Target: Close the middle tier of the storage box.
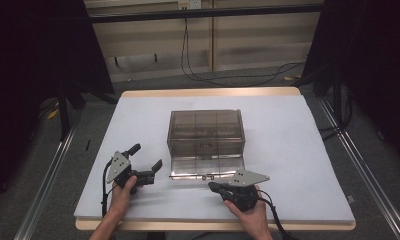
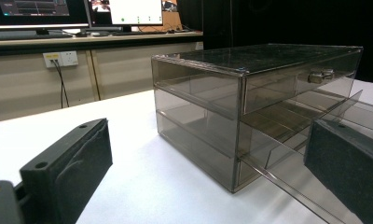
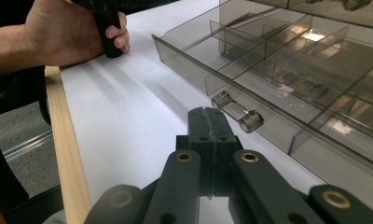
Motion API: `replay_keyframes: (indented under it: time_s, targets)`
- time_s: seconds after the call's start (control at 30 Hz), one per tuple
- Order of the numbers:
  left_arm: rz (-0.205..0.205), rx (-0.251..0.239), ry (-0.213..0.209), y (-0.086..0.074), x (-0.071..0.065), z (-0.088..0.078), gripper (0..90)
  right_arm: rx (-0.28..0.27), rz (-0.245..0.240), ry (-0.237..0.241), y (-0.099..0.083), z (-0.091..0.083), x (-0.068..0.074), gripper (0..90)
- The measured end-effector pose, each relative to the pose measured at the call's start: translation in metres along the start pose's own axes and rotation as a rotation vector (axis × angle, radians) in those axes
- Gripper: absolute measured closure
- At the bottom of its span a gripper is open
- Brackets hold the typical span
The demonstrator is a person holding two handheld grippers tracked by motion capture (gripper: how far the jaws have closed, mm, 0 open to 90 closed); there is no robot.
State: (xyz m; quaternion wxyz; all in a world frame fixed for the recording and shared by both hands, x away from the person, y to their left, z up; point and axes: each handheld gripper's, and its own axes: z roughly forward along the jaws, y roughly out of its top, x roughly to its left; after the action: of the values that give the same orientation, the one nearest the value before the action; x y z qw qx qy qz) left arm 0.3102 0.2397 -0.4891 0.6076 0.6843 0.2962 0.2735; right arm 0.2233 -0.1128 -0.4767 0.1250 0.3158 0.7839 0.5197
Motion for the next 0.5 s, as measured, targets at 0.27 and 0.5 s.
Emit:
replay_keyframes:
  time_s: [0.27, 0.5]
  targets:
    - [0.000, 0.001, -0.001, 0.000, 0.000, 0.000, 0.9, 0.047, -0.010, 0.006, 0.002, 0.011, 0.001, 90.0]
    - [0.000, 0.001, 0.000, 0.000, 0.000, 0.000, 0.9, 0.082, -0.004, 0.013, 0.003, 0.016, -0.002, 90.0]
